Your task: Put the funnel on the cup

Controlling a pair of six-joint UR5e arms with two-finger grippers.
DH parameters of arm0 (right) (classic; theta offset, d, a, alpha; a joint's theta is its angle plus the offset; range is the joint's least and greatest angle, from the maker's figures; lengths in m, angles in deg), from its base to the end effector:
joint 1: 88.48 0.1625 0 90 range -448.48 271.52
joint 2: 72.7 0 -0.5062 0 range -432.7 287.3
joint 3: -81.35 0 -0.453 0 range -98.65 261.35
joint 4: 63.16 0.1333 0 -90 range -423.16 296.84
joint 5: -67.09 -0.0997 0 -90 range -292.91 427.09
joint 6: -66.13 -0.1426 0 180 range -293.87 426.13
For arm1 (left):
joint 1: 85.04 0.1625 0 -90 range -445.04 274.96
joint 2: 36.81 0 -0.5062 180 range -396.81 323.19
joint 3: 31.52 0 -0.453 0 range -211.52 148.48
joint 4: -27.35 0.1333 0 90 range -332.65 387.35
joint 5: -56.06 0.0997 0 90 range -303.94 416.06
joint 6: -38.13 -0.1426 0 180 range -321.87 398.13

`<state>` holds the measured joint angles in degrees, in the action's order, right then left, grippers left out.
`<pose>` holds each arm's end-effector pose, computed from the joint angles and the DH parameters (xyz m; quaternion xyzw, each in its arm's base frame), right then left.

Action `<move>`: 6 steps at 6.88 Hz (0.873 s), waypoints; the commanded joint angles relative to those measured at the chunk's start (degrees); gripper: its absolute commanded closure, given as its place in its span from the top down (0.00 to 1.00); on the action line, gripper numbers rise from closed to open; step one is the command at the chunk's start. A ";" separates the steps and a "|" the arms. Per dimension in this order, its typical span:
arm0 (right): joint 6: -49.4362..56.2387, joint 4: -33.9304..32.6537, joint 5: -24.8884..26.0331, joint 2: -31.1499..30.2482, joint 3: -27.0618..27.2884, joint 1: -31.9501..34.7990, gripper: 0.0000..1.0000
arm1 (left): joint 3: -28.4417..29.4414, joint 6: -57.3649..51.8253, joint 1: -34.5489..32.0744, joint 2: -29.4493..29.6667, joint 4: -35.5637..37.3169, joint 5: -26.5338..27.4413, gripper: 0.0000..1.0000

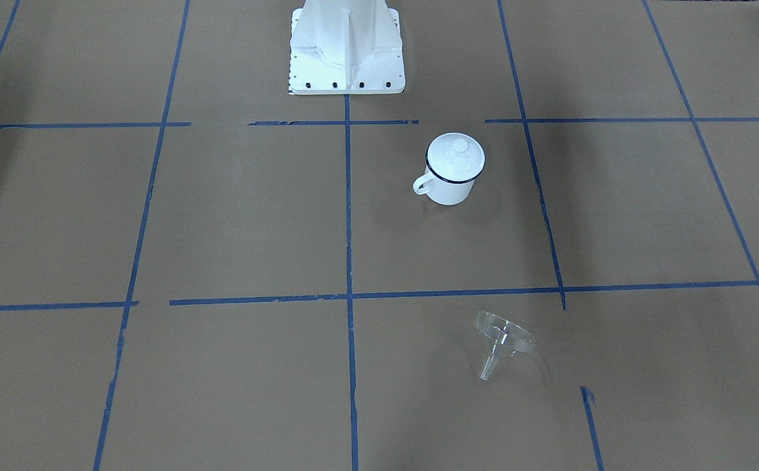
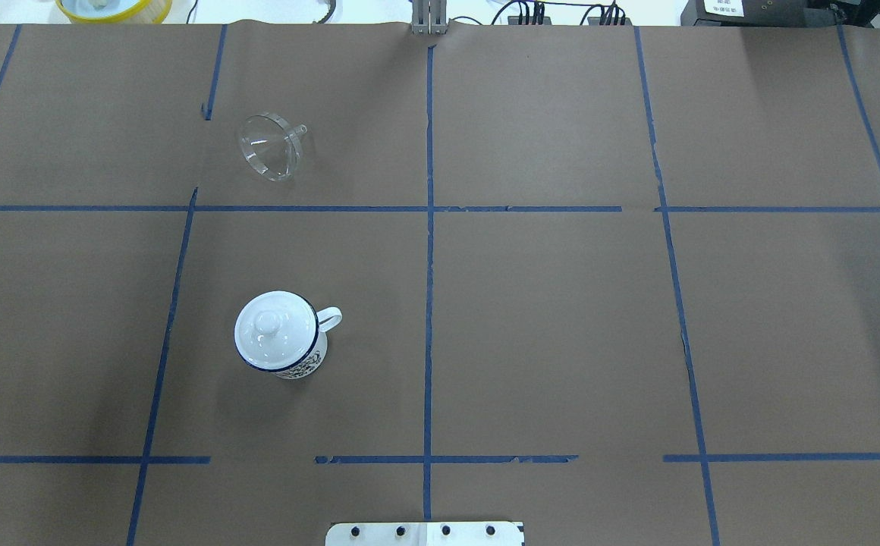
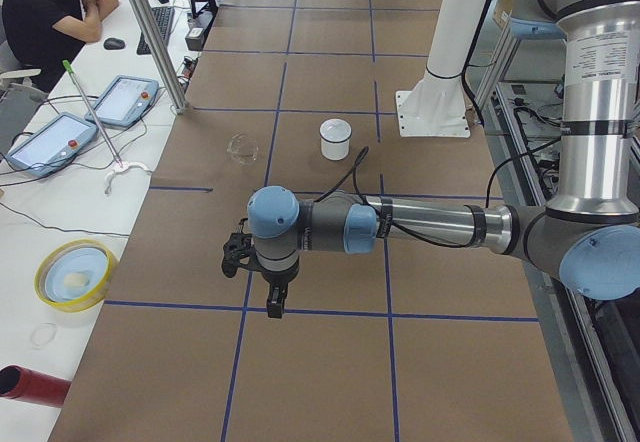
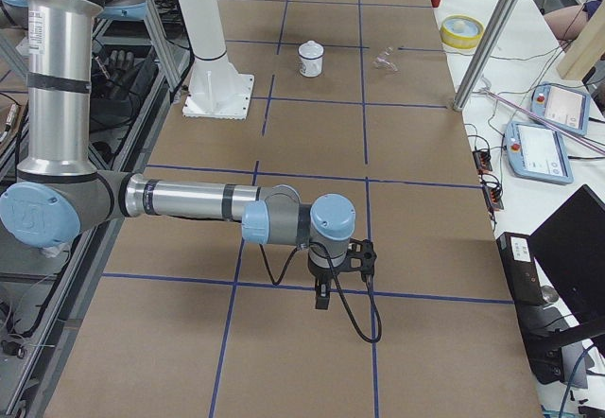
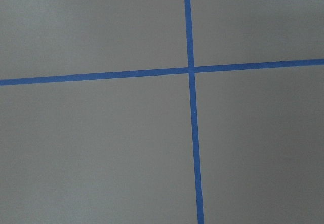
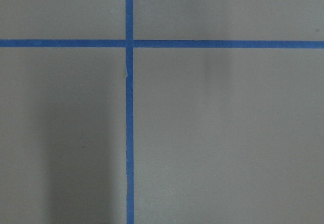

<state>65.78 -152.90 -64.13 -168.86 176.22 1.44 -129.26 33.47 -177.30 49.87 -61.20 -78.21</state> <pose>0.0386 -0.4964 0.7850 -0.0097 -0.3520 0.0054 0.9360 -0.0545 -0.5255 0.7297 0.0467 0.3745 0.0292 0.9256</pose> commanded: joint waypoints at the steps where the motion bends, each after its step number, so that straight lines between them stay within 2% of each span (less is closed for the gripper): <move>1: 0.00 0.00 0.00 0.00 -0.03 0.00 1.00 | -0.52 0.26 0.06 -0.11 -1.09 -0.20 1.00; 3: 0.00 0.00 0.00 0.00 0.05 0.00 1.00 | -3.58 8.74 1.02 1.12 -1.27 -0.11 1.00; 4: 0.00 0.00 0.00 0.00 0.05 0.00 1.00 | -6.73 19.84 2.94 1.21 -1.36 -0.03 1.00; 5: 0.00 0.00 0.00 0.00 -0.03 0.00 1.00 | -9.81 25.08 7.66 1.30 -1.88 0.06 1.00; 6: 0.00 0.00 0.00 0.00 0.05 0.00 1.00 | -12.97 34.97 9.45 1.47 -2.50 -0.02 1.00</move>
<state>65.78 -152.90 -64.13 -168.86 176.25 1.43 -138.55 58.30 -170.84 51.15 -63.08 -78.22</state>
